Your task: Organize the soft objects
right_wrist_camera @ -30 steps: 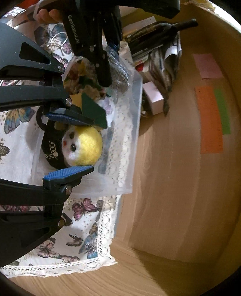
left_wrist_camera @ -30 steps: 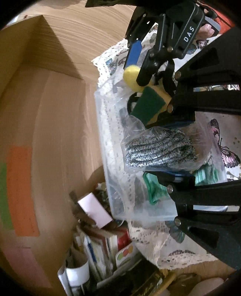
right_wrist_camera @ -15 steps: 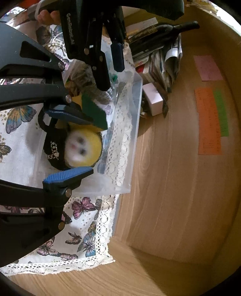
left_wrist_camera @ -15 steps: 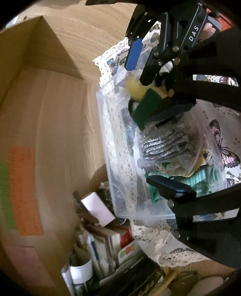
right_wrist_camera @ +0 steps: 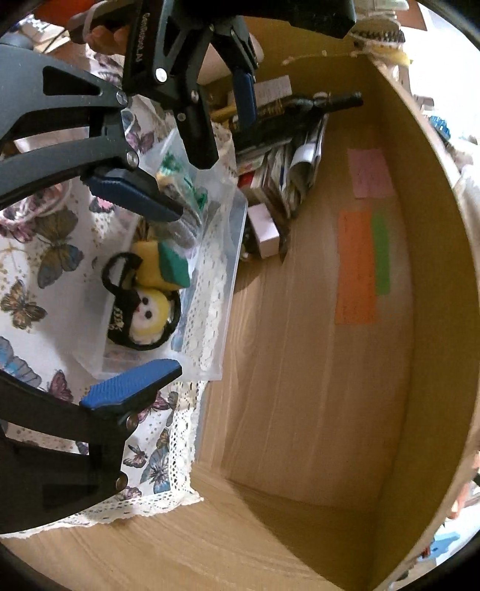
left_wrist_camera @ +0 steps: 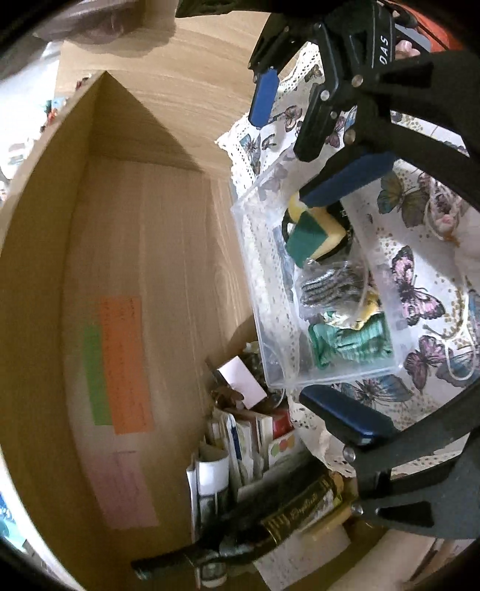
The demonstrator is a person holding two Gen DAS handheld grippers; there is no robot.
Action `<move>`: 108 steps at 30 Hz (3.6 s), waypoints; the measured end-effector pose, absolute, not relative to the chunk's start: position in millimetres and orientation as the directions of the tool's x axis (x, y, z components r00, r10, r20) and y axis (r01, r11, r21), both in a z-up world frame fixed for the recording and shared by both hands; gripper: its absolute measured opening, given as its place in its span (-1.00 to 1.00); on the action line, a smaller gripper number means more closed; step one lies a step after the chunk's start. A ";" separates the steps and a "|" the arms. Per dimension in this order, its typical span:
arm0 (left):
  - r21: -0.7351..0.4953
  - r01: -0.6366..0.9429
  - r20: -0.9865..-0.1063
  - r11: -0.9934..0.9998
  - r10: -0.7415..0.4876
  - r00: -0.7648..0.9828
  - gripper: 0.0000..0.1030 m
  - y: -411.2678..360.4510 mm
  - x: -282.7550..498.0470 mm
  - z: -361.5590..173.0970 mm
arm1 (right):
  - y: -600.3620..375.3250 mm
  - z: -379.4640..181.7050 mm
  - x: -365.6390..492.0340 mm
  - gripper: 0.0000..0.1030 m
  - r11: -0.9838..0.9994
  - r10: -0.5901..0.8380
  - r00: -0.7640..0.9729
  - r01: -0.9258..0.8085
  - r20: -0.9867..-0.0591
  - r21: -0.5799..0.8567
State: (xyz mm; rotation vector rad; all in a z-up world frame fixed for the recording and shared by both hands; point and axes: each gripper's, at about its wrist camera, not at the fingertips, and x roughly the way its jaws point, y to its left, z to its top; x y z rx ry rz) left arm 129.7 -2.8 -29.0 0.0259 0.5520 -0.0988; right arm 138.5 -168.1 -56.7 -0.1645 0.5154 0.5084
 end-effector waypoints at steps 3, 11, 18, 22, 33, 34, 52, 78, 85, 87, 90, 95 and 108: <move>-0.023 0.097 -0.526 0.995 -0.094 0.845 0.95 1.5 117.5 -30.5 | -169.6 -56.8 125.6 0.44 0.860 0.428 0.751 -0.509 -0.503 -0.028; 0.004 0.049 -0.578 0.999 -0.038 0.815 0.95 5.3 86.5 -61.5 | -171.0 -84.9 102.1 0.45 0.845 0.446 0.691 -0.535 -0.568 0.013; 0.034 0.042 -0.634 0.999 -0.011 0.773 0.95 1.8 60.3 -97.8 | -164.6 -124.8 87.2 0.44 0.825 0.456 0.600 -0.562 -0.657 0.058; -0.005 0.038 -0.671 0.999 -0.032 0.741 0.95 3.7 49.7 -116.2 | -158.3 -143.2 82.1 0.35 0.805 0.468 0.541 -0.586 -0.698 0.085; -0.096 0.027 -0.718 0.995 -0.088 0.690 0.95 -1.5 38.1 -143.5 | -147.7 -166.2 72.8 -0.41 0.781 0.446 0.494 -0.622 -0.747 0.054; -0.103 0.032 -0.720 0.994 -0.097 0.687 0.95 -2.7 38.9 -144.0 | -148.9 -166.2 73.3 -0.54 0.783 0.444 0.499 -0.619 -0.745 0.052; -0.164 0.109 -0.721 0.980 -0.194 0.665 -0.13 -17.0 50.1 -155.2 | -191.2 -141.3 78.0 -0.87 0.864 0.396 0.622 -0.501 -0.675 0.044; -0.085 0.105 -0.442 0.991 -0.132 0.887 -0.68 1.3 44.8 -39.8 | -191.0 -52.9 97.6 -0.87 0.883 0.412 0.790 -0.470 -0.455 -0.016; -0.052 0.082 -0.381 0.995 -0.096 0.920 -0.67 7.6 73.5 -21.4 | -183.5 -40.9 117.4 -0.87 0.893 0.388 0.820 -0.447 -0.422 -0.047; -0.056 0.082 -0.380 0.995 -0.098 0.920 -0.67 10.7 82.3 -21.6 | -180.8 -42.5 124.1 -0.87 0.898 0.376 0.823 -0.437 -0.426 -0.053; -0.072 0.071 -0.408 0.995 -0.094 0.908 -0.67 18.0 103.8 -26.3 | -178.3 -49.0 134.0 -0.87 0.907 0.348 0.828 -0.416 -0.440 -0.065; -0.073 0.037 -0.464 0.997 -0.067 0.883 -0.66 26.2 135.8 -41.2 | -177.3 -66.2 153.2 -0.86 0.910 0.332 0.799 -0.410 -0.500 -0.051; -0.089 0.041 -0.582 0.995 -0.085 0.809 -0.54 23.9 176.4 -82.1 | -165.3 -113.1 190.6 -0.86 0.919 0.259 0.721 -0.390 -0.643 -0.067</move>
